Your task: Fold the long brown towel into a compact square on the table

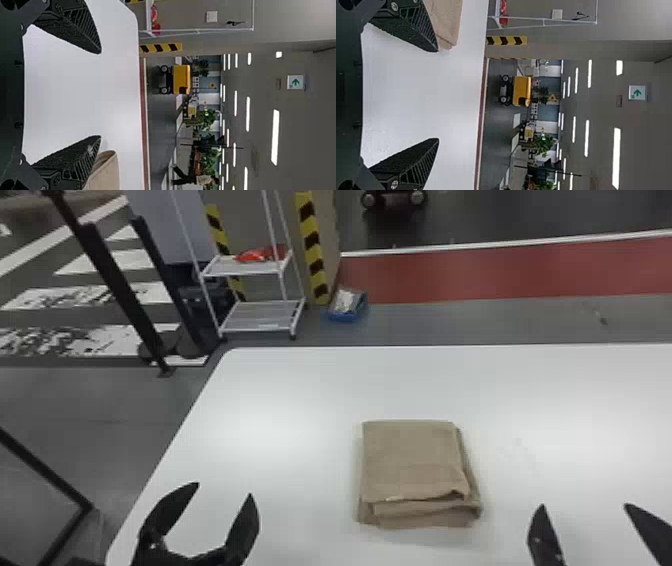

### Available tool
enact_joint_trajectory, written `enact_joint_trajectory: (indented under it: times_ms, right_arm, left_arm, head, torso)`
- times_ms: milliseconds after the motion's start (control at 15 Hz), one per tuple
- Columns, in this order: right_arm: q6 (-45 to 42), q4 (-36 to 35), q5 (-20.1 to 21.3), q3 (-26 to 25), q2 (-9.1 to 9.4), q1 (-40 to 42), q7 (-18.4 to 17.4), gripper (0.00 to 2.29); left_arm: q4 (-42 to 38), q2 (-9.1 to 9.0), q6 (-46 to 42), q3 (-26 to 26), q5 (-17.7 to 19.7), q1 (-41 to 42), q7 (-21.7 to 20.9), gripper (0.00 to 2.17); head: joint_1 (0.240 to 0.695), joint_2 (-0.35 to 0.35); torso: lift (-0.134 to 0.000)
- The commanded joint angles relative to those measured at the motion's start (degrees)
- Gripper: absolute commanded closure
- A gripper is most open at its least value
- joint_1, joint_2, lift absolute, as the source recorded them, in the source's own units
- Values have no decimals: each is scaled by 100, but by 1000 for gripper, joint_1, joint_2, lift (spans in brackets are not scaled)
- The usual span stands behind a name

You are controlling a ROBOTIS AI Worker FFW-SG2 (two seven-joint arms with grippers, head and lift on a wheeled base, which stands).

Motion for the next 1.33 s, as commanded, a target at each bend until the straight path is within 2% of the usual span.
enact_joint_trajectory:
  times_ms: [0, 400, 1267]
  right_arm:
    - [-16, 10, 0, 29, 14, -33, 3, 90]
    - [-16, 45, 0, 46, 14, -130, 3, 90]
    - [-104, 151, -79, 55, 14, -174, 3, 90]
  left_arm:
    - [1, -15, 0, -18, 7, 2, 0, 130]
    - [-43, -15, 70, -124, -160, 19, 35, 130]
    - [-201, -15, 18, -115, -160, 274, 96, 130]
  head:
    - [695, 222]
    - [695, 216]
    - [695, 219]
  torso:
    - [-123]
    - [-123]
    - [-123]
